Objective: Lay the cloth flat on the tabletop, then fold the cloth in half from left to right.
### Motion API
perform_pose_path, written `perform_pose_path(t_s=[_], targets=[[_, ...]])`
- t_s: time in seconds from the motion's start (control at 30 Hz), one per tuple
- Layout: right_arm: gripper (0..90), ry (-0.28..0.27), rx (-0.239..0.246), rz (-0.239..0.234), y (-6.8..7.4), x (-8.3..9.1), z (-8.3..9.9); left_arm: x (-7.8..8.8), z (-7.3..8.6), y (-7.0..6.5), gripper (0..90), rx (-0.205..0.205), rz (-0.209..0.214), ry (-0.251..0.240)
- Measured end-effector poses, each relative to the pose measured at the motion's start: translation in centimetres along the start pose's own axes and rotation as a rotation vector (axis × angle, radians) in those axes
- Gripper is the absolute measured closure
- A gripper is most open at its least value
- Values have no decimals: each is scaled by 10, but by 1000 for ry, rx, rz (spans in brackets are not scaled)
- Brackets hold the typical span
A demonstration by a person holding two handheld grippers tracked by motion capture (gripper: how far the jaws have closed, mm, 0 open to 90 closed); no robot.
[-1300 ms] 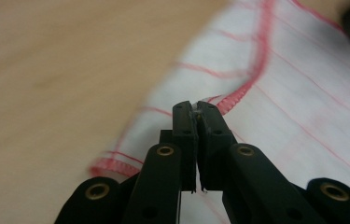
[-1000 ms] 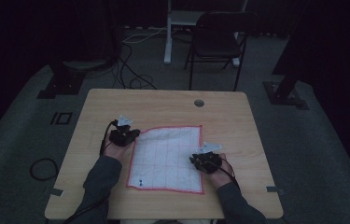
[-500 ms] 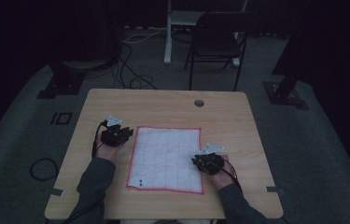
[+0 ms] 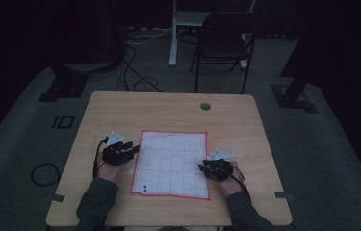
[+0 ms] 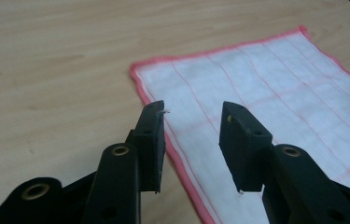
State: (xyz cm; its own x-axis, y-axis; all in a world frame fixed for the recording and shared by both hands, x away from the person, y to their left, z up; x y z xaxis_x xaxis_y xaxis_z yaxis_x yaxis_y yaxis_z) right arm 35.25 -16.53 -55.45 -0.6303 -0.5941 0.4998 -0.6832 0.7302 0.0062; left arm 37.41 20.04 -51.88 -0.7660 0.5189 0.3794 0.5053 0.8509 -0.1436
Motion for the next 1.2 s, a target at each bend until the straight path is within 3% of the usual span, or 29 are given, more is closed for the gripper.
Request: perform_pose_path(t_s=[0.23, 0.87, 1.2], targets=[[677, -4, -17, -5, 0, 1, 1, 3, 22, -8, 586, 3, -10, 30], [666, -23, -43, -6, -2, 2, 3, -7, 37, -12, 546, -5, -93, 47], [665, -42, -51, 2, -3, 7, 2, -11, 39, -20, 547, -50, -101, 63]])
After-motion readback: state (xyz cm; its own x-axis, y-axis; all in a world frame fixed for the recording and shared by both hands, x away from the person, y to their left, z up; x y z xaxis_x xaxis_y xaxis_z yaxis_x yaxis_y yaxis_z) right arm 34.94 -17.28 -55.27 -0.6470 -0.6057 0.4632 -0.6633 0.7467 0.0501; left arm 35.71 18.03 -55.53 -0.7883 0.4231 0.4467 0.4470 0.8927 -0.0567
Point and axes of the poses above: each handheld gripper's, and its own axes: x roughly backward along the jaws, z roughly out of its underside, y roughly to its left, the point moved 2 cm from there along -x, roughly forward along the jaws, and after that the axes turned 13 degrees about -y, right-handed, at the moved point
